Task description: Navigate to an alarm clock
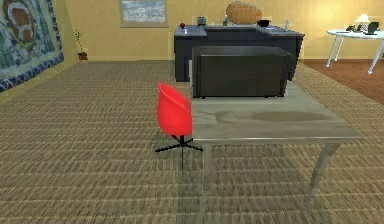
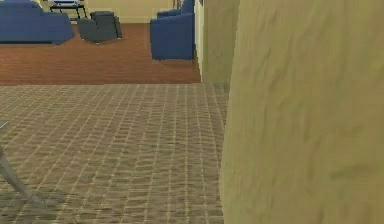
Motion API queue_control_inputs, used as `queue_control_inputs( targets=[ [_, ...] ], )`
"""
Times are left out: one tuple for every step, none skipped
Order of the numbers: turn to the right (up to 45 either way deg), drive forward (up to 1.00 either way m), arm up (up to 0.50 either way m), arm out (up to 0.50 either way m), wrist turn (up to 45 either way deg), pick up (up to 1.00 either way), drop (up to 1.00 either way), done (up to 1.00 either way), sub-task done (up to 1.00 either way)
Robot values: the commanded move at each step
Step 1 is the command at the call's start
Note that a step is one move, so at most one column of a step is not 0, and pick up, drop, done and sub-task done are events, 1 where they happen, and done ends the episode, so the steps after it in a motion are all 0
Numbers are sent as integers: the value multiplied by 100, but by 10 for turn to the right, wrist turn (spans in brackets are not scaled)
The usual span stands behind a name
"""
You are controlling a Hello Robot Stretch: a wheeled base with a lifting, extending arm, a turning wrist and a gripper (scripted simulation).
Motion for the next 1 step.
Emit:
queue_control_inputs(
  targets=[
    [0, 15, 0, 0, 0, 0, 0, 0, 0]
  ],
)
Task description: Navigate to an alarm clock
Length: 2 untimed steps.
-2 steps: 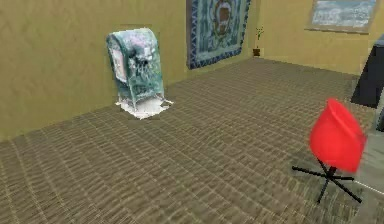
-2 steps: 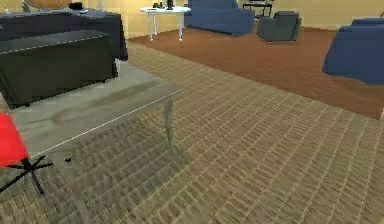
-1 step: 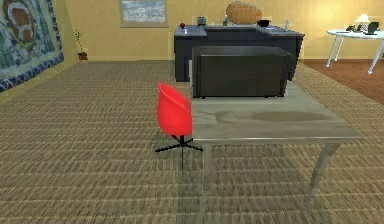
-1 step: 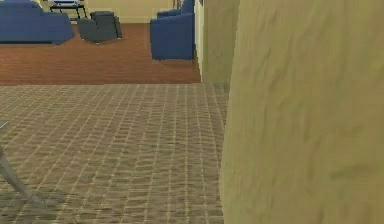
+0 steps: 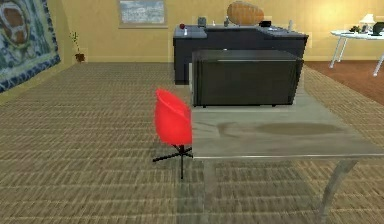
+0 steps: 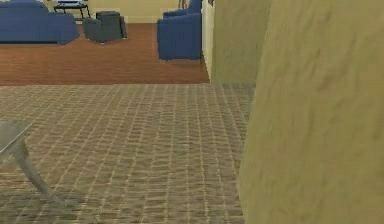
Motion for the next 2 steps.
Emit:
queue_control_inputs(
  targets=[
    [-450, 0, 0, 0, 0, 0, 0, 0, 0],
    [-330, 0, 0, 0, 0, 0, 0, 0, 0]
  ],
)
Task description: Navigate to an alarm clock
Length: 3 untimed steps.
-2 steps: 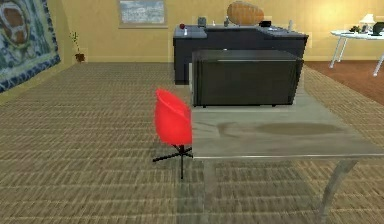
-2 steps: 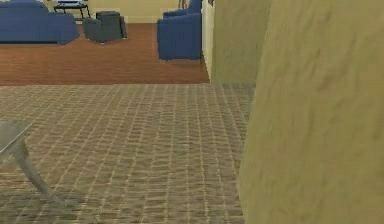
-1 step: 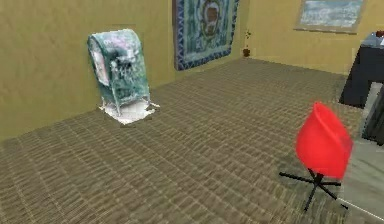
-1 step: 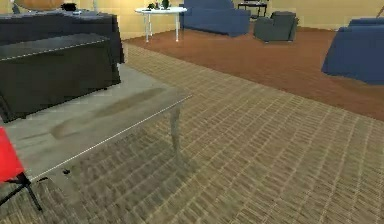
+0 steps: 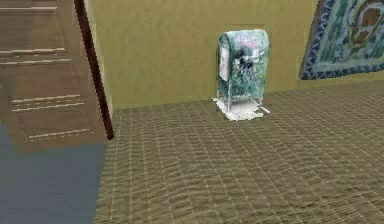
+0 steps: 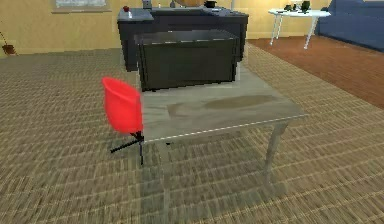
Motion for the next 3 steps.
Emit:
queue_control_inputs(
  targets=[
    [0, 60, 0, 0, 0, 0, 0, 0, 0],
    [-450, 0, 0, 0, 0, 0, 0, 0, 0],
    [-240, 0, 0, 0, 0, 0, 0, 0, 0]
  ],
)
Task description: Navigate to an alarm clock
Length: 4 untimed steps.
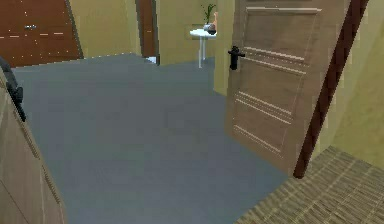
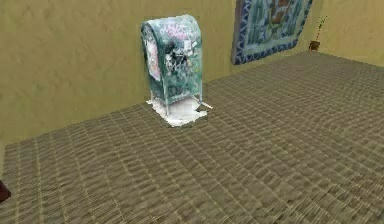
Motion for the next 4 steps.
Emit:
queue_control_inputs(
  targets=[
    [0, 45, 0, 0, 0, 0, 0, 0, 0],
    [-150, 0, 0, 0, 0, 0, 0, 0, 0],
    [0, 100, 0, 0, 0, 0, 0, 0, 0],
    [0, 100, 0, 0, 0, 0, 0, 0, 0]
  ],
)
